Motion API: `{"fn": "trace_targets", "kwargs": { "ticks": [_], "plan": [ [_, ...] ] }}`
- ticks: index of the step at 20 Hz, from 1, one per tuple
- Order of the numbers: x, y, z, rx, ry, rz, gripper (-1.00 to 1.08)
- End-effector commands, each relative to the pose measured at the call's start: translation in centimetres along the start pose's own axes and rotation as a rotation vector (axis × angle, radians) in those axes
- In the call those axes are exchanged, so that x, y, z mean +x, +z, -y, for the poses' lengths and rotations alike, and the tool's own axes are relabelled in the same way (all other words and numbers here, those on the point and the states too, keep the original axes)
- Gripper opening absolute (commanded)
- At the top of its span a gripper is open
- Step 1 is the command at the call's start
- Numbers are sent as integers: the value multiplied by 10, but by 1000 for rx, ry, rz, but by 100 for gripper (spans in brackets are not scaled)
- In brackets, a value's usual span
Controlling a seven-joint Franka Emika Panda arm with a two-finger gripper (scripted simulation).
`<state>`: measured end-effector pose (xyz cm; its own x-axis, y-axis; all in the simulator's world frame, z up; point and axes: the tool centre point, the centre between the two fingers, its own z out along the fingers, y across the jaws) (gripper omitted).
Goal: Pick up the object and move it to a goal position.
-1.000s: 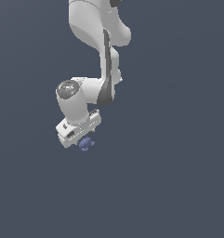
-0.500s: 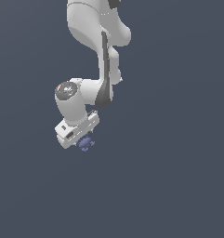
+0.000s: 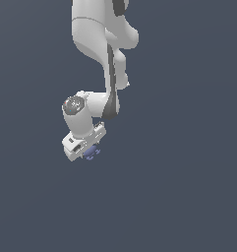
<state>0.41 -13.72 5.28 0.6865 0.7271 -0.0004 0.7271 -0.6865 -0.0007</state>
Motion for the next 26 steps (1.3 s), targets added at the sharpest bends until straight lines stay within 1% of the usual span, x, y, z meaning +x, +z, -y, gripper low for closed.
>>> {"fn": "trace_targets", "kwargs": {
  "ticks": [1,5,6,19,23,26],
  "plan": [
    [0,9,0,-1,-1,0,100],
    [0,13,-1,-1,-1,0,100],
    [0,13,-1,-1,-1,0,-100],
    [1,12,0,-1,-1,-1,-100],
    [4,10,9,-1,-1,-1,-100],
    [8,7,20,-1,-1,-1,-100]
  ]
}}
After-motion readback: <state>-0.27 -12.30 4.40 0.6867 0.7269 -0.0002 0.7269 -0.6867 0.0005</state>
